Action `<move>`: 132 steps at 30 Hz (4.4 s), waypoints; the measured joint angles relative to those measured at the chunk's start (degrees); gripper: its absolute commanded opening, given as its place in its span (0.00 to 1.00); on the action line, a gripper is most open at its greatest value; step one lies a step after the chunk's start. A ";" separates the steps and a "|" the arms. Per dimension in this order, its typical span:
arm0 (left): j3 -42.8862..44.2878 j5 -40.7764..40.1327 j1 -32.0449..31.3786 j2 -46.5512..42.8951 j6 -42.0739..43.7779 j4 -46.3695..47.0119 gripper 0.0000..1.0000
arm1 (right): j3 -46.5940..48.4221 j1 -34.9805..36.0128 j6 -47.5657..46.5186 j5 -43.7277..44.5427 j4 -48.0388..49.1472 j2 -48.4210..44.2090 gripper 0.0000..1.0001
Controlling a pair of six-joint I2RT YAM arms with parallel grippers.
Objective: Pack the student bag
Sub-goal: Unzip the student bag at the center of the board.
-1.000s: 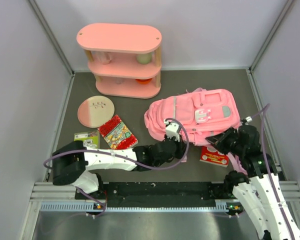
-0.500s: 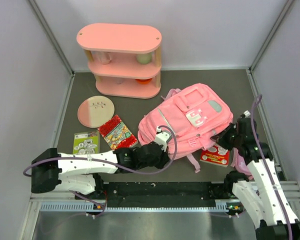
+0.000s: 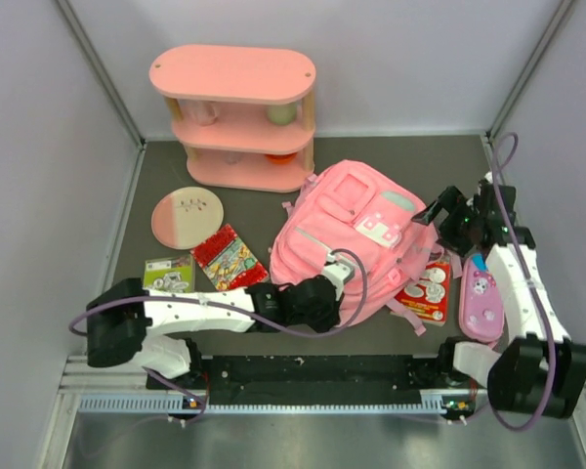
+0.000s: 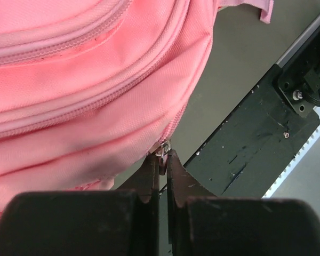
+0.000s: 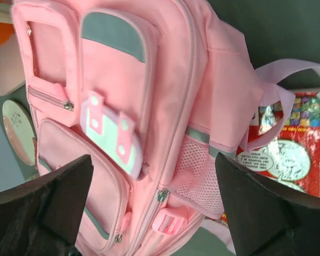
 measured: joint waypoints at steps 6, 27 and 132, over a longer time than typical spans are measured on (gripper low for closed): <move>5.64 2.05 -0.11 7.13 -1.92 -0.94 0.00 | -8.09 -0.33 0.57 -0.11 -0.52 -20.11 0.92; 12.07 5.09 -0.09 10.03 -0.26 -0.63 0.00 | -29.51 3.04 25.05 -19.85 -7.91 -49.35 0.76; 1.81 -0.57 -3.34 -5.20 1.88 -9.31 0.00 | -29.70 46.21 36.92 3.15 7.78 -33.18 0.59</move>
